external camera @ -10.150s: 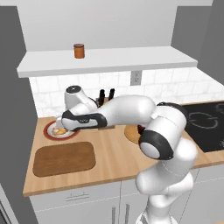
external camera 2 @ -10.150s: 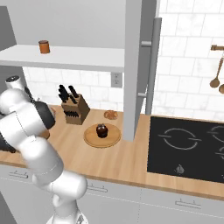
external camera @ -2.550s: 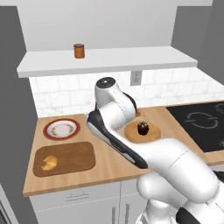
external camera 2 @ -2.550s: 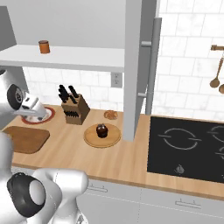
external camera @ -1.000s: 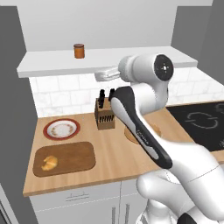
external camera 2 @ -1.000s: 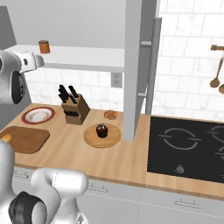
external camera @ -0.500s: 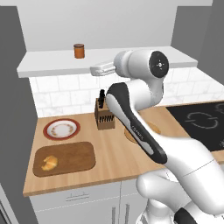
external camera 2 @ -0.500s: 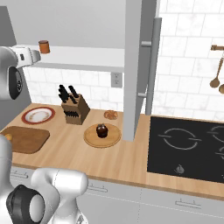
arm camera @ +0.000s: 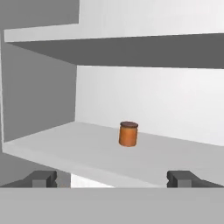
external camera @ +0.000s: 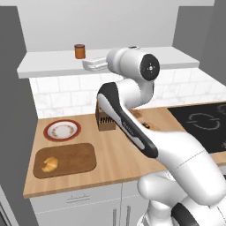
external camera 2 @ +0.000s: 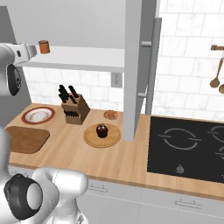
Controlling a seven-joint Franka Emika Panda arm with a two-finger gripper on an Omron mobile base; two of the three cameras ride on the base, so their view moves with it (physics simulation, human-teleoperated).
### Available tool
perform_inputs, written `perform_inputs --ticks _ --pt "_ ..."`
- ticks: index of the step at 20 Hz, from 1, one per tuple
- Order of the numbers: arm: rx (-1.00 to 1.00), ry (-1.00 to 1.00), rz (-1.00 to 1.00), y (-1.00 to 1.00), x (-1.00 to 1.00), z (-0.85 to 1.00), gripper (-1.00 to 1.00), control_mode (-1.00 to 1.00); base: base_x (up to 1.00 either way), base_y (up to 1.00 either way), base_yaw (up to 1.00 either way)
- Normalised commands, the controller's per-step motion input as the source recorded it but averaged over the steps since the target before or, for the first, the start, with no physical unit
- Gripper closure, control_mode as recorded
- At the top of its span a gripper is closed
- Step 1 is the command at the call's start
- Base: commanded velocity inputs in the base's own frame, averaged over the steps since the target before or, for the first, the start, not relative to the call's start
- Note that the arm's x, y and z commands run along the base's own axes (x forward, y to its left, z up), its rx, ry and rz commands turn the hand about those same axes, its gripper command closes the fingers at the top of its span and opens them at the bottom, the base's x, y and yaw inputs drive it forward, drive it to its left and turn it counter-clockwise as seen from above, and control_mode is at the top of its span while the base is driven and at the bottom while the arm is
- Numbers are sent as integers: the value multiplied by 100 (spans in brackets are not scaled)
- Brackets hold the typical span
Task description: From the different types of pastries on the counter, select a croissant and place it on the cutting board. Then retrieve a jar of jam from the cabinet and place it alongside the croissant on the cutting board.
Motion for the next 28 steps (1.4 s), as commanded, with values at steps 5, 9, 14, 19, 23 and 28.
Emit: perform_inputs --ticks 5,9,14,19,23,28 --pt "4 -2 -2 0 39 3 -100 -100 0 0 0" --pt "5 0 -3 0 52 0 -100 -100 0 0 0" --pt "0 0 0 0 46 0 -100 -100 0 0 0" --pt "0 0 0 0 52 0 -100 -100 0 0 0" --pt "0 0 0 0 38 -1 -100 -100 0 0 0" --pt "0 1 0 16 35 -8 -100 -100 0 0 0"
